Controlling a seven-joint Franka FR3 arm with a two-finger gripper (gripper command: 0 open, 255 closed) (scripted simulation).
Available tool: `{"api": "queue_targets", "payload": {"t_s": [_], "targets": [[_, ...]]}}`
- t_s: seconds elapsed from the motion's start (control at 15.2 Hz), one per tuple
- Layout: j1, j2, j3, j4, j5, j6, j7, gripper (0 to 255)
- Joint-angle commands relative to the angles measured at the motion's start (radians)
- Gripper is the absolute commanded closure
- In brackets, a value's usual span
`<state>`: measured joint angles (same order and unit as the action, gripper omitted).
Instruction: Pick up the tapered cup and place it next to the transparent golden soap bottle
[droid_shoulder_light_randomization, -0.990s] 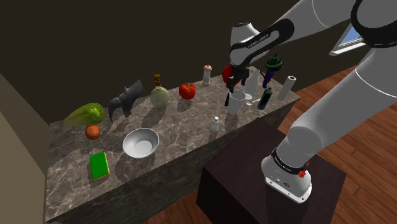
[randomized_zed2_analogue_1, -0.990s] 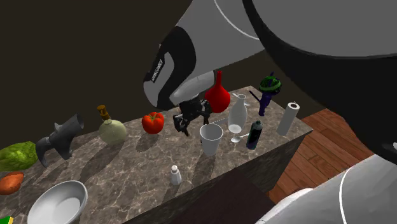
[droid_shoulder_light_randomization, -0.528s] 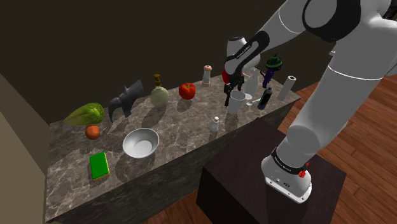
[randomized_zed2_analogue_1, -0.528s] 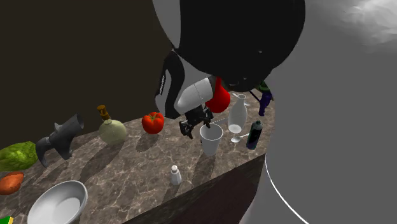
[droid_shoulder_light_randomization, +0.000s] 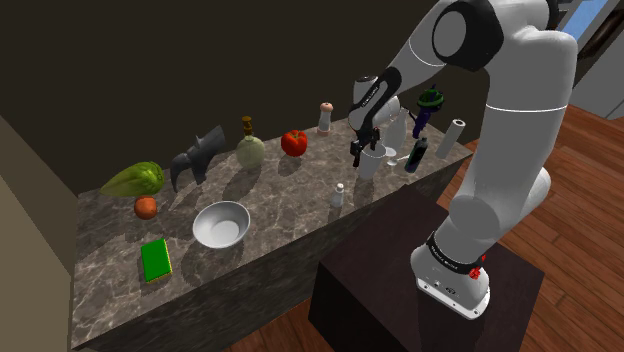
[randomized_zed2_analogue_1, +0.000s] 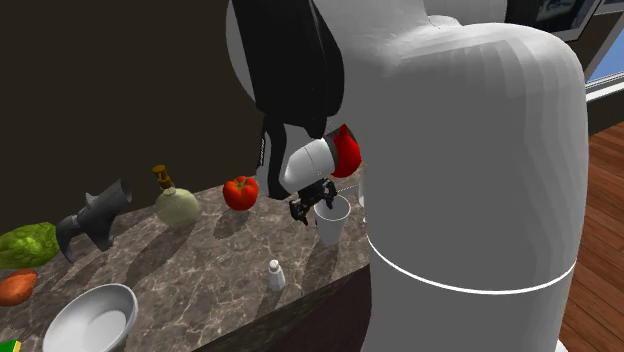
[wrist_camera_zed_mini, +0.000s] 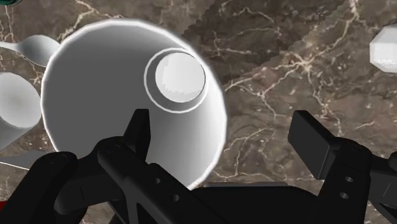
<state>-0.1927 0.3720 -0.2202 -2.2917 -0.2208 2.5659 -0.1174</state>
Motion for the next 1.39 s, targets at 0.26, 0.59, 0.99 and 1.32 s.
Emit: {"api": "queue_targets", "payload": {"t_s": [0.26, 0.59, 0.99, 1.32], "targets": [[-0.009, 0.056, 0.001, 0.003, 0.001, 0.055, 0.000, 0], [-0.009, 0.056, 0.001, 0.003, 0.001, 0.054, 0.000, 0], [-0.009, 0.056, 0.001, 0.003, 0.001, 0.054, 0.000, 255], [-0.009, 0.056, 0.001, 0.003, 0.001, 0.054, 0.000, 255]]}}
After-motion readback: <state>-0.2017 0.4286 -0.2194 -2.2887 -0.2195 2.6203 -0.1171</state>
